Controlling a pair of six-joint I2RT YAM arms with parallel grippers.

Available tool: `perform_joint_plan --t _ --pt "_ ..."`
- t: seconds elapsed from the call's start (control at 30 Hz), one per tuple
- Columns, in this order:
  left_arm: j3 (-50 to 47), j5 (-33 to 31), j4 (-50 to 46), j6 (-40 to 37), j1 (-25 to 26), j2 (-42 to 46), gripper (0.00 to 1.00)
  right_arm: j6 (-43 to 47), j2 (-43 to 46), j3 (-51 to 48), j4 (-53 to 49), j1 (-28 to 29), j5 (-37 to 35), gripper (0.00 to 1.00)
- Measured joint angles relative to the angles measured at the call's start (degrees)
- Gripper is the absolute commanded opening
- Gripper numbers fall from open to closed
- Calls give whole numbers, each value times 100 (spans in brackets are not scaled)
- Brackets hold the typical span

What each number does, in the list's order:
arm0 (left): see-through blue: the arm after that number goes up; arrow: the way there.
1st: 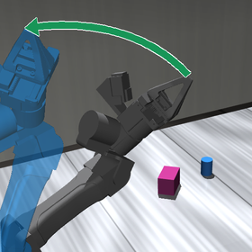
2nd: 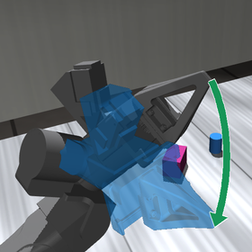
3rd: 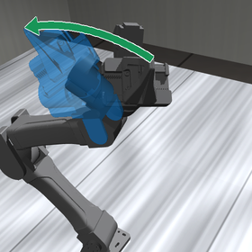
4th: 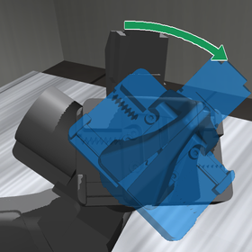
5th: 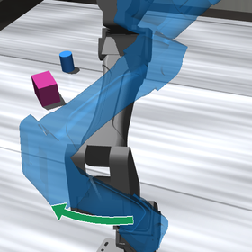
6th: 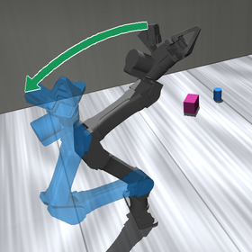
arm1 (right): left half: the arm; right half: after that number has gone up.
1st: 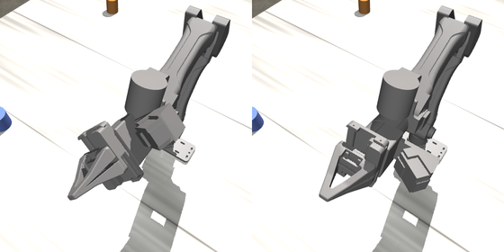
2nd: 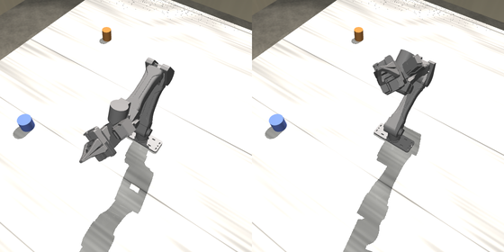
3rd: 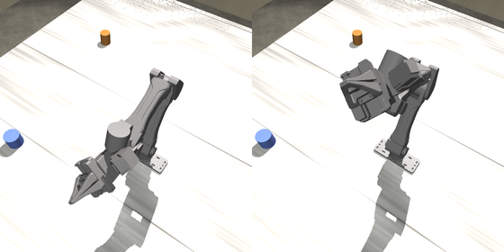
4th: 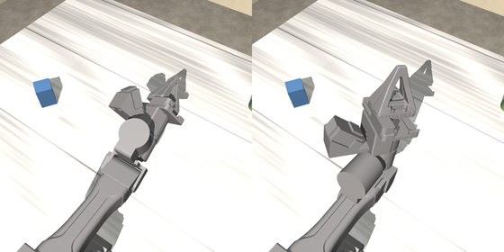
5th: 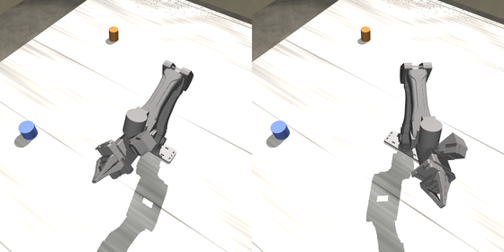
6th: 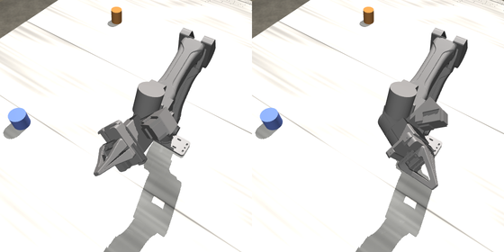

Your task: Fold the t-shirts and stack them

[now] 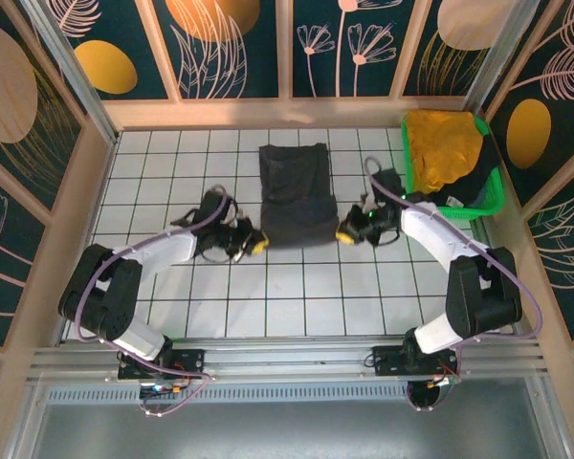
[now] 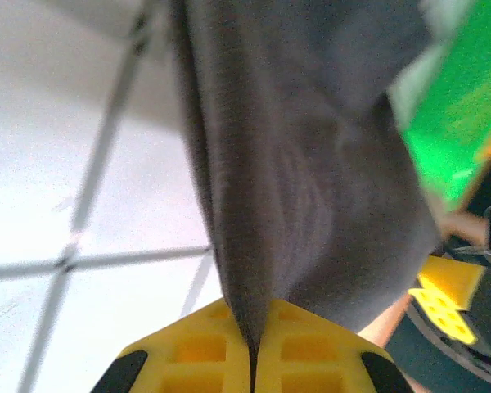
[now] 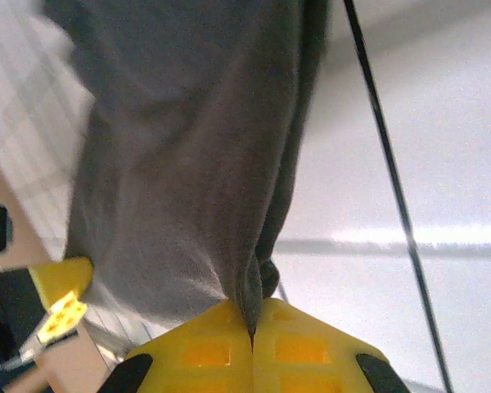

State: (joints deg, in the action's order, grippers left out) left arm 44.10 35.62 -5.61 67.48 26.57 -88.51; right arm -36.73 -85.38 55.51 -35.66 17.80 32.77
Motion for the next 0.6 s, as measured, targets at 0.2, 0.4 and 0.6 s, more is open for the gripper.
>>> perform_joint_plan --t 0.2,0.4,0.6 --pt "-1215 404 -396 -142 278 723 0 160 748 -1178 -535 656 424 0" --pt "-822 278 -588 -125 273 1123 0 -164 1029 -800 -625 660 369 0" --pt "546 -55 -660 -57 -2 1019 0 -328 470 772 -682 378 15 0"
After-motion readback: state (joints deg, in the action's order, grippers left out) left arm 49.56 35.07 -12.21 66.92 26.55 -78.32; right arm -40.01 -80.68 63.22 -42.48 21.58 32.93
